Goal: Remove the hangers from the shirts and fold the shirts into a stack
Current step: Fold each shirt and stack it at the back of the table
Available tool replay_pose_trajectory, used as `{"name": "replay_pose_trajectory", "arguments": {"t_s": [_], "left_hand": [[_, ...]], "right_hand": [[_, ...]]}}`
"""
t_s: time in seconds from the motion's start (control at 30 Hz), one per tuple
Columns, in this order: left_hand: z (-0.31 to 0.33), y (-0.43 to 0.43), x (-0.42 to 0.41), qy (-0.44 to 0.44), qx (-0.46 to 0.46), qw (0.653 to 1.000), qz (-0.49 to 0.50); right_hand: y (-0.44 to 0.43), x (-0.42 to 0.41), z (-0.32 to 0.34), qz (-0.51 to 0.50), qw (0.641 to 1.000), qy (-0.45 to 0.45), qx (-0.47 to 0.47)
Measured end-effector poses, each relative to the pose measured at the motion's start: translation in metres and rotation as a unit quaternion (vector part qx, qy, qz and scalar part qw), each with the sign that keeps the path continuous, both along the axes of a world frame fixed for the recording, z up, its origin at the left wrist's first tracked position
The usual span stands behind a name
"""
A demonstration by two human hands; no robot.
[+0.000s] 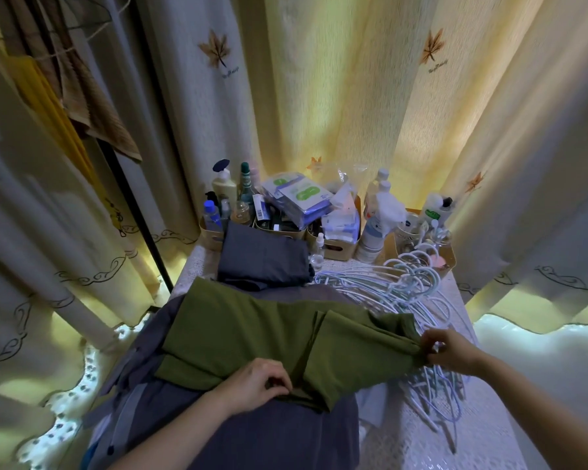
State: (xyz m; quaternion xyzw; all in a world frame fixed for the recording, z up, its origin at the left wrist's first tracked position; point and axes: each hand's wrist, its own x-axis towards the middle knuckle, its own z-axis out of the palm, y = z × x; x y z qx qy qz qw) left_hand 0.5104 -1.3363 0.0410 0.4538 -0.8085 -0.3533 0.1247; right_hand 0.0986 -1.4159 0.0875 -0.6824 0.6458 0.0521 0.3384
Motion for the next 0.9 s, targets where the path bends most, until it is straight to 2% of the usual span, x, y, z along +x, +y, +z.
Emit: {"name": "replay_pose_trajectory", "arguments": {"t_s": [0.07, 0.13, 0.17, 0.23, 0.27, 0.33, 0.4, 0.43, 0.57, 0.63, 0.73, 0.9], "left_hand": [[0.002, 0.003, 0.005, -0.032, 0.016, 0.999, 0.016], [0.009, 0.003, 0.020, -0.008, -0.039, 0.989, 0.143], [0.011, 0.003, 0.032, 0.003, -0.095, 0.966, 0.242], [0.016, 0.002, 0.061, -0.033, -0.180, 0.884, 0.431], [0.016, 0.003, 0.076, -0.068, -0.186, 0.843, 0.499], [0.014, 0.005, 0.103, -0.104, -0.112, 0.802, 0.578], [0.012, 0.009, 0.120, -0.095, -0.007, 0.799, 0.593], [0.011, 0.011, 0.125, -0.077, 0.011, 0.807, 0.585], [0.011, 0.017, 0.138, -0.015, -0.066, 0.830, 0.554], [0.015, 0.015, 0.138, 0.002, -0.051, 0.837, 0.545], [0.023, 0.013, 0.132, 0.079, -0.004, 0.831, 0.551], [0.038, 0.019, 0.137, 0.144, -0.073, 0.817, 0.553]], "right_hand": [[-0.001, 0.000, -0.002, -0.003, 0.999, 0.002, 0.034], [-0.003, 0.002, -0.004, -0.014, 0.998, -0.002, 0.063], [-0.004, 0.004, -0.004, -0.021, 0.997, -0.004, 0.073], [-0.005, 0.008, -0.005, -0.030, 0.995, -0.011, 0.096], [-0.006, 0.010, -0.005, -0.033, 0.993, -0.014, 0.108], [-0.008, 0.015, -0.005, -0.035, 0.990, -0.022, 0.137], [-0.010, 0.021, -0.003, -0.039, 0.984, -0.033, 0.169], [-0.011, 0.025, -0.002, -0.043, 0.983, -0.035, 0.177], [-0.016, 0.035, -0.001, -0.055, 0.988, -0.013, 0.147], [-0.017, 0.037, 0.000, -0.064, 0.987, -0.013, 0.149], [-0.017, 0.034, 0.003, -0.104, 0.980, -0.031, 0.166], [-0.016, 0.025, 0.005, -0.176, 0.968, -0.077, 0.161]]}}
